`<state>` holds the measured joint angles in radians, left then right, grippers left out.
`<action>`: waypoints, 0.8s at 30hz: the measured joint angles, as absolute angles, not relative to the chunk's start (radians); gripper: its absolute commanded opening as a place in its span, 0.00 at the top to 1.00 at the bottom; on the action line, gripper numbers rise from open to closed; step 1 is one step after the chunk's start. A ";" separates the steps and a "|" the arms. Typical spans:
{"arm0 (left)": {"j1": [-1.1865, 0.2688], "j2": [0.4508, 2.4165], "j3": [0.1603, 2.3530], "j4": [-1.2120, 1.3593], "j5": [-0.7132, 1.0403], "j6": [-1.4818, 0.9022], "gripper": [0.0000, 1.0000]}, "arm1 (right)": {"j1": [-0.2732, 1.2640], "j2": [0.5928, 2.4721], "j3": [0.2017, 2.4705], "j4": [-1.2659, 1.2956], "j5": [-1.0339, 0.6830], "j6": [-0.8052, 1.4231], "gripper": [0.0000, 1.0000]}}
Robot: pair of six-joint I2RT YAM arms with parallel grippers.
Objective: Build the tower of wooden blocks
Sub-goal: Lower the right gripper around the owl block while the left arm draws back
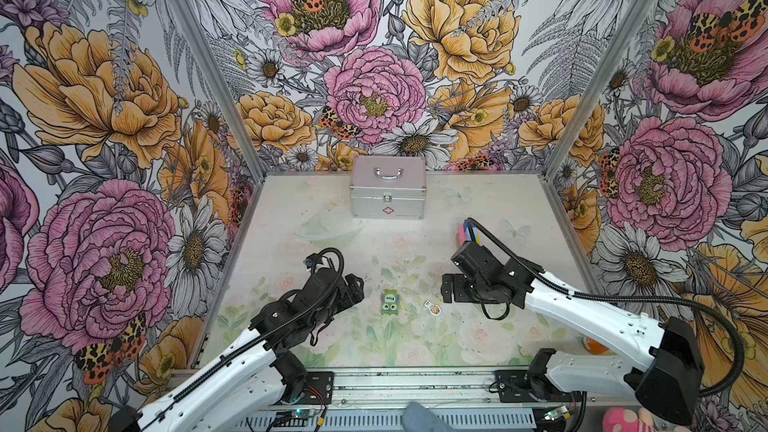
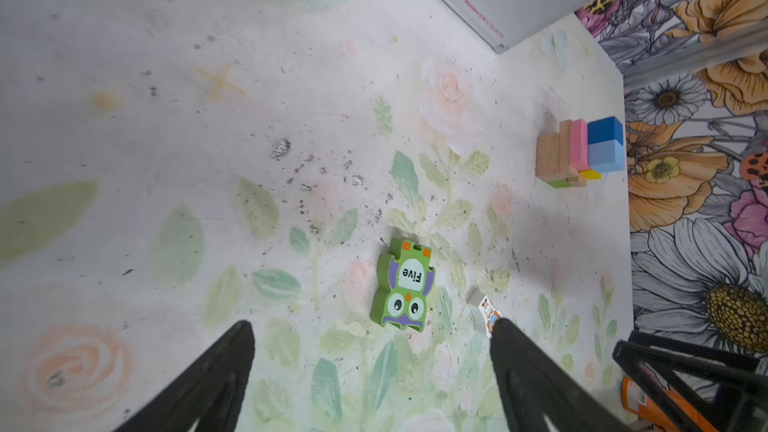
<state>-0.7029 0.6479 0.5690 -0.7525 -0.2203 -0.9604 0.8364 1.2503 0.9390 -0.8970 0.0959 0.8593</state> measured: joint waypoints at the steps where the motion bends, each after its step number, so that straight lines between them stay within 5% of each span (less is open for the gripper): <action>1: -0.685 0.622 0.561 -0.770 -0.221 -0.955 0.01 | 0.858 1.281 0.952 -0.890 0.105 0.876 0.01; 9: -0.665 0.587 0.529 -0.842 -0.221 -0.934 0.01 | 1.000 1.523 1.122 -0.816 0.146 0.980 0.00; 19: -0.649 0.473 0.469 -0.852 -0.226 -0.943 0.01 | 1.033 1.689 1.195 -0.695 0.096 1.057 0.35; 24: -0.649 0.464 0.466 -0.853 -0.228 -0.943 0.01 | 1.036 1.767 1.269 -0.678 0.065 1.062 0.35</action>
<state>-0.6491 0.4644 0.4656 -0.8532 -0.2283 -0.9432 1.0359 1.7672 1.2690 -0.6785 0.0650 1.0622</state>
